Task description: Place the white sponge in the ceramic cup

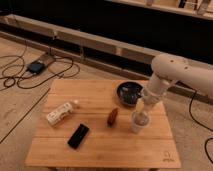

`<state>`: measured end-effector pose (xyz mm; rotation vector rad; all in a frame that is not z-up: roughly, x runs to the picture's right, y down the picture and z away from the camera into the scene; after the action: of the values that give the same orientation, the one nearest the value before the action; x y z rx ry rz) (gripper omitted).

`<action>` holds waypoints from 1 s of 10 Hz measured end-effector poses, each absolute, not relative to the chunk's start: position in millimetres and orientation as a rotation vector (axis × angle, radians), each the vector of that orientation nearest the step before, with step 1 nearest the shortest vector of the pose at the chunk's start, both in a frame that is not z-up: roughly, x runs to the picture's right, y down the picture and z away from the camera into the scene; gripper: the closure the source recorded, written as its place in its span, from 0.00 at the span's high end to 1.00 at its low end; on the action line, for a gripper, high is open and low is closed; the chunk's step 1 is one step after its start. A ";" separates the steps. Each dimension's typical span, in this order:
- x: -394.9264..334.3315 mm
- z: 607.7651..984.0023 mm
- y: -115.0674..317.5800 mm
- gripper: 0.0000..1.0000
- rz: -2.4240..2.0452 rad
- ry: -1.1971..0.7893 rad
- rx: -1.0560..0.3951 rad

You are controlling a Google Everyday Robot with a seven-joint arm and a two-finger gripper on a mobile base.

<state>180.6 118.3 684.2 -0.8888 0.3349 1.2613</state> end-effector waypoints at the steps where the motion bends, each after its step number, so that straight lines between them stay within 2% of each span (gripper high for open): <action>1: 181.6 685.0 121.0 0.16 1.262 0.342 -0.894; 6: 183.2 693.7 125.5 0.67 1.273 0.355 -0.904; 7: 183.4 695.1 125.3 0.72 1.273 0.355 -0.904; 10: 184.3 696.5 122.7 0.72 1.273 0.354 -0.898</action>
<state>184.3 122.7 696.5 -0.8981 0.3541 1.2729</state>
